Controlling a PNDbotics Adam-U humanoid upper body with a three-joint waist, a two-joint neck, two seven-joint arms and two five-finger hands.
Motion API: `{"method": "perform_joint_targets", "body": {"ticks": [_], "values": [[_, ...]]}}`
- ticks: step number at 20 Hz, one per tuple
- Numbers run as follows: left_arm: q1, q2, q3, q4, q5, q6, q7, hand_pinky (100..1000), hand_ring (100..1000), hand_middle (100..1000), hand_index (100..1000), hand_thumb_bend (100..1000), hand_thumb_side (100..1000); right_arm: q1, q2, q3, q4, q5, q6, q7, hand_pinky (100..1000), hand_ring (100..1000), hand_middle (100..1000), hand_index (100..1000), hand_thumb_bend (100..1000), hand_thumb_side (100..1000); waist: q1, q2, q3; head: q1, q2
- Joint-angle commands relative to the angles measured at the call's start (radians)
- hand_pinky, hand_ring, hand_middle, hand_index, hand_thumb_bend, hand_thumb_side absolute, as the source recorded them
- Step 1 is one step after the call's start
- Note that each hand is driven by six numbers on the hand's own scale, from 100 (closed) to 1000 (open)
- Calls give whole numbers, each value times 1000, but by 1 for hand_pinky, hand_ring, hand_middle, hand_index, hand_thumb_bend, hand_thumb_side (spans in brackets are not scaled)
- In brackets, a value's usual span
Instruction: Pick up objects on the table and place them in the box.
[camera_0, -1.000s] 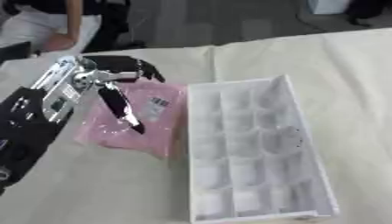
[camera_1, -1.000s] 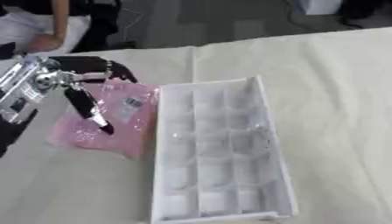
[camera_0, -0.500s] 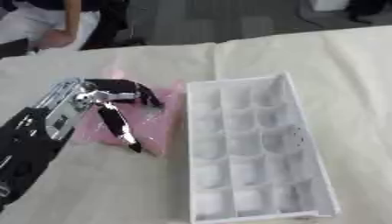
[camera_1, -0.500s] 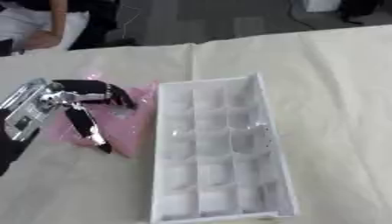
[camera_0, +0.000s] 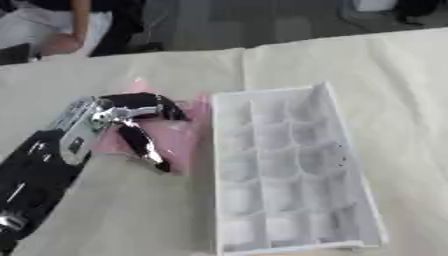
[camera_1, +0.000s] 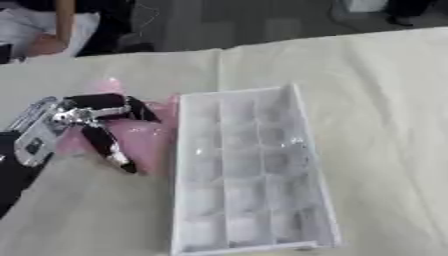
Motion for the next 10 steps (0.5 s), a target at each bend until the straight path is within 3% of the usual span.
{"method": "perform_joint_targets", "body": {"ticks": [1,2,4,5,6,7,8,9,10], "values": [[7,-9,1,93,-35,4,34,618,701,769,821,1000,534,-22,-12,-12,-13,-5,-3,3,647,755,763,758,100,917,-13,-4,-4,-3,-2],[5,-10,2,105,-36,1,46,616,699,771,824,1000,532,-22,-12,-12,-13,-5,-3,3,647,755,763,758,100,915,-13,-4,-5,-2,-2],[1,-11,8,121,-33,-9,81,547,604,702,747,1000,562,-21,-11,-12,-13,-6,-3,4,647,755,763,758,100,917,-14,-5,-5,-2,-2],[-2,-12,13,124,-25,-15,111,488,548,650,695,724,559,-21,-11,-12,-13,-7,-2,5,647,755,763,758,100,917,-15,-5,-5,-1,-2],[-3,-13,16,129,-16,-18,144,347,447,531,577,436,342,-21,-10,-12,-13,-7,-2,6,647,755,763,758,100,918,-15,-5,-4,-1,-2],[-6,-14,22,133,-7,-17,187,228,342,449,487,286,221,-21,-10,-11,-13,-8,-2,7,647,755,763,758,100,917,-15,-5,-2,-1,-2],[-7,-14,24,138,-5,-12,231,124,262,370,411,183,133,-21,-9,-11,-13,-8,-1,8,646,755,764,758,100,918,-15,-4,-1,-1,-2],[-8,-13,27,140,-12,-4,281,100,171,273,317,117,100,-21,-9,-11,-13,-8,0,10,646,755,764,758,100,917,-15,-3,-1,-1,-2],[-8,-14,26,142,-25,1,325,100,136,231,279,102,100,-21,-8,-11,-13,-8,1,11,646,755,764,758,100,917,-15,-3,-1,-1,-2]]}}
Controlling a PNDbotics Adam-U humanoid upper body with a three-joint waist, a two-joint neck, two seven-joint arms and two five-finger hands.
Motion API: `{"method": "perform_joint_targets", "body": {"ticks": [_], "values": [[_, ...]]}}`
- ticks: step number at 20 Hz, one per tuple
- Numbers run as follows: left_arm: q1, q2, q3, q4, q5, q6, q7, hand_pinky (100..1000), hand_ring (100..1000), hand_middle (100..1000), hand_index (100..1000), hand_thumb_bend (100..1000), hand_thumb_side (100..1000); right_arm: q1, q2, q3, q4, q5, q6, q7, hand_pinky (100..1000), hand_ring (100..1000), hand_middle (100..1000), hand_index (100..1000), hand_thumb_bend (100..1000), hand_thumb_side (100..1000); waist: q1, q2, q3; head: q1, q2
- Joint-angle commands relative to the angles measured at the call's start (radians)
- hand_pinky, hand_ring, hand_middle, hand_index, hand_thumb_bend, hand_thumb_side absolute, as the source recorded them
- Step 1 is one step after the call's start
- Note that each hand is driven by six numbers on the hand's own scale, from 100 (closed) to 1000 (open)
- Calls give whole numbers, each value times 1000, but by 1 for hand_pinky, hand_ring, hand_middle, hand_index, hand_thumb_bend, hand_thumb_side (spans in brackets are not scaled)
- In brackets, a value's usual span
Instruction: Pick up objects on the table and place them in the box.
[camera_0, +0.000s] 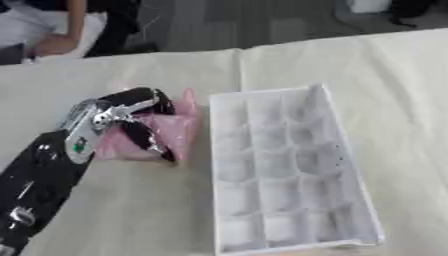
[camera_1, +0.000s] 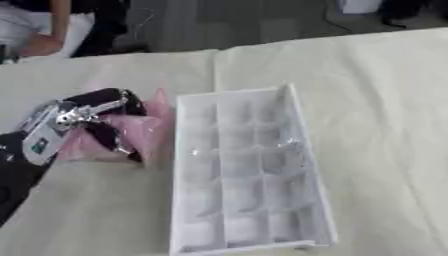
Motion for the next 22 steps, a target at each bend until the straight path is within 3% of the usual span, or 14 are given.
{"method": "perform_joint_targets", "body": {"ticks": [1,5,8,11,13,17,22], "values": [[10,9,2,36,-39,17,129,100,105,192,241,102,100,-21,-14,-11,-13,-5,3,7,646,755,764,758,100,918,-8,-4,3,-1,-2],[14,6,-1,37,-80,13,262,100,100,100,174,100,100,-20,-13,-11,-13,-6,7,10,645,754,764,758,100,919,-8,-3,3,-1,-2],[18,6,-2,38,-92,10,334,100,100,100,144,120,100,-19,-12,-12,-13,-8,10,11,645,754,763,757,100,918,-8,-4,4,-1,-2],[21,10,1,26,-89,8,393,100,100,100,121,245,100,-17,-13,-12,-13,-9,13,13,644,754,763,757,100,919,-7,-7,6,-3,-2],[23,16,7,1,-78,13,427,100,100,100,120,269,100,-16,-13,-13,-13,-9,13,13,644,754,763,757,100,918,-7,-8,8,-4,-2],[29,51,32,-127,-41,48,468,100,100,100,126,258,100,-14,-15,-13,-13,-10,15,14,644,754,763,757,100,917,-6,-11,13,-8,-2],[28,142,58,-320,-4,92,448,100,100,100,134,254,100,-10,-19,-11,-13,-10,19,17,644,754,763,758,100,916,-4,-19,20,-13,-2]]}}
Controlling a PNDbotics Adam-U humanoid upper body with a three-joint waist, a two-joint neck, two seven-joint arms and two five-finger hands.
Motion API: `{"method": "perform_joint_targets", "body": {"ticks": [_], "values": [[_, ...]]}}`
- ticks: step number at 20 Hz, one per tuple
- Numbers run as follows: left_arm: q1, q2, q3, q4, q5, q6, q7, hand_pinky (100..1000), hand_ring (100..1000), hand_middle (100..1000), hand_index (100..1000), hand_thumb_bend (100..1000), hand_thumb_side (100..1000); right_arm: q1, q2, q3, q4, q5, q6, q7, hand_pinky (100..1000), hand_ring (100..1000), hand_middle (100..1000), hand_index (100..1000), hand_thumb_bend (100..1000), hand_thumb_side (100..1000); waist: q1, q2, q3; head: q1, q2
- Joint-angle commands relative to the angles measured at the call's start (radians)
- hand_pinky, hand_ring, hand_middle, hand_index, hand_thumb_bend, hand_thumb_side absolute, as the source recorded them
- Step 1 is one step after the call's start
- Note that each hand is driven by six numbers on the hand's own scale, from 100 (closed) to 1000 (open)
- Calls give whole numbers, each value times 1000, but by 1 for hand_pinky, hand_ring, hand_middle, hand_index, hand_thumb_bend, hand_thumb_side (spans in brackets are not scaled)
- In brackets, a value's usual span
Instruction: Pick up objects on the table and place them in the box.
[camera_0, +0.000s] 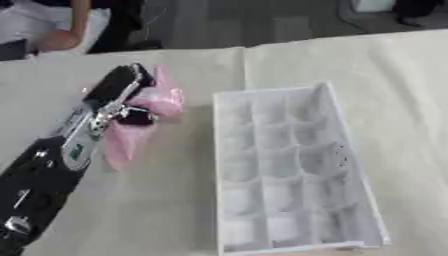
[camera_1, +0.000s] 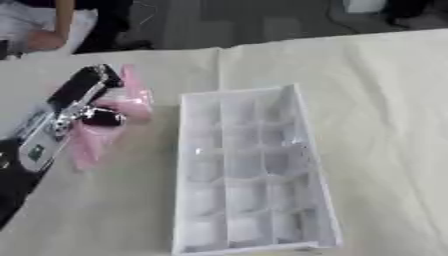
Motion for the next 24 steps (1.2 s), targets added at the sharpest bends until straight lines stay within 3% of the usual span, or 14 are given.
{"method": "perform_joint_targets", "body": {"ticks": [1,2,3,9,13,18,19,20,21,24], "values": [[-7,102,28,-132,28,20,-17,100,100,100,139,254,100,-10,-20,-10,-13,-3,3,2,644,754,763,758,100,916,-3,-21,4,-13,-2],[-5,125,30,-167,33,21,-27,100,100,100,138,100,100,-9,-21,-10,-13,-3,4,3,645,754,763,758,100,916,-2,-22,5,-13,-2],[-3,145,31,-197,37,23,-37,100,100,100,143,256,100,-8,-22,-9,-13,-4,5,4,645,754,763,758,100,916,-2,-24,6,-14,-2],[7,224,24,-349,78,26,-80,100,100,100,145,249,100,-8,-24,-6,-13,-6,9,7,645,754,763,758,100,916,0,-33,14,-16,-2],[-7,230,-29,-422,121,17,-132,100,100,100,152,251,100,-11,-21,-5,-13,-8,13,10,645,754,763,758,100,915,-1,-31,10,-9,-2],[-59,255,-111,-506,92,63,-237,100,100,100,172,218,100,-20,-32,-1,-13,-11,13,14,645,754,764,758,100,918,-1,-31,-5,3,-2],[-72,255,-124,-514,88,76,-251,100,100,100,173,216,100,-22,-34,-1,-13,-10,13,14,644,754,764,758,100,919,-1,-33,-8,5,-2],[-88,247,-142,-519,90,75,-262,100,100,100,173,210,100,-24,-35,-1,-13,-9,12,14,644,754,763,758,100,856,0,-34,-12,6,-2],[-102,238,-156,-521,93,73,-272,100,100,100,173,208,100,-25,-36,-1,-13,-9,11,13,644,754,764,758,100,919,1,-35,-14,7,-2],[-138,186,-194,-523,105,63,-302,100,100,100,172,196,100,-26,-33,-1,-13,-8,11,11,644,754,764,758,100,917,3,-37,-21,7,-2]]}}
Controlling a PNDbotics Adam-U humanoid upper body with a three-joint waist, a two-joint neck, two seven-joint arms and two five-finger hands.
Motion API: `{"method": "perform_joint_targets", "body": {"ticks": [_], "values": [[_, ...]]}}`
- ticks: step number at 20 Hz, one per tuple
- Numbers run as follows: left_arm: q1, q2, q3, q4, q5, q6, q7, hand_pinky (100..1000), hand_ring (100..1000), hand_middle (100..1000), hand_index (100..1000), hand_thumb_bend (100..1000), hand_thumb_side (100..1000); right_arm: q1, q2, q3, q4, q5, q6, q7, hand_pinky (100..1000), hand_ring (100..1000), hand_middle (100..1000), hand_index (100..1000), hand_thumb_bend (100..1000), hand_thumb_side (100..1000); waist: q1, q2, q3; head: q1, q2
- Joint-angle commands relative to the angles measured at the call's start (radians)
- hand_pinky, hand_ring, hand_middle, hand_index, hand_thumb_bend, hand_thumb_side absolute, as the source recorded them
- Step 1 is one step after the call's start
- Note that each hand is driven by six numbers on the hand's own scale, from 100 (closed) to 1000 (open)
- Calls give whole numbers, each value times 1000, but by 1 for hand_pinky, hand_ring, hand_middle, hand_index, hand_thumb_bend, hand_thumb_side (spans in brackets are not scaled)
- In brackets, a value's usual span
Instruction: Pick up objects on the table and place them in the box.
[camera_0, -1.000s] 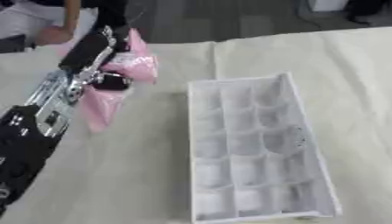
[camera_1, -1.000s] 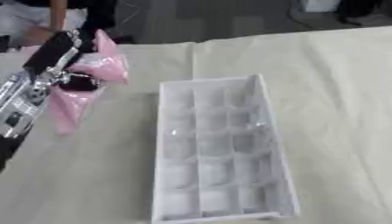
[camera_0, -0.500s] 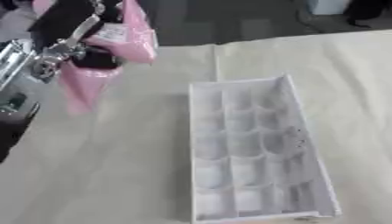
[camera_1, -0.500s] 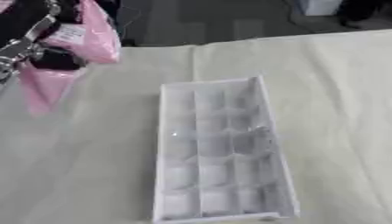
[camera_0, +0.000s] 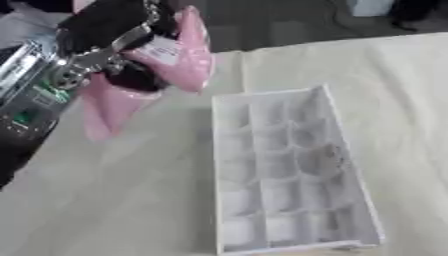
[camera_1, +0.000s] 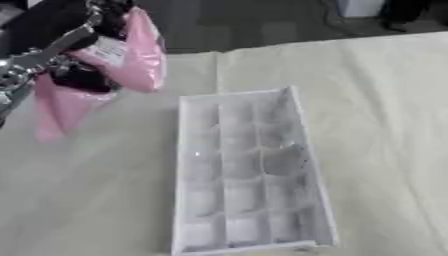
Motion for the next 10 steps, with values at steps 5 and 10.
{"method": "perform_joint_targets", "body": {"ticks": [5,10], "values": [[-66,-93,-82,-18,27,-22,-89,100,100,100,183,210,100,-20,-26,-6,-13,-3,1,0,644,754,764,758,100,916,2,-19,-14,12,-3],[-79,-163,-110,-18,40,-10,-146,100,100,135,237,204,100,-20,-25,-6,-13,-2,4,1,645,754,764,758,100,914,7,-17,-21,23,-3]]}}
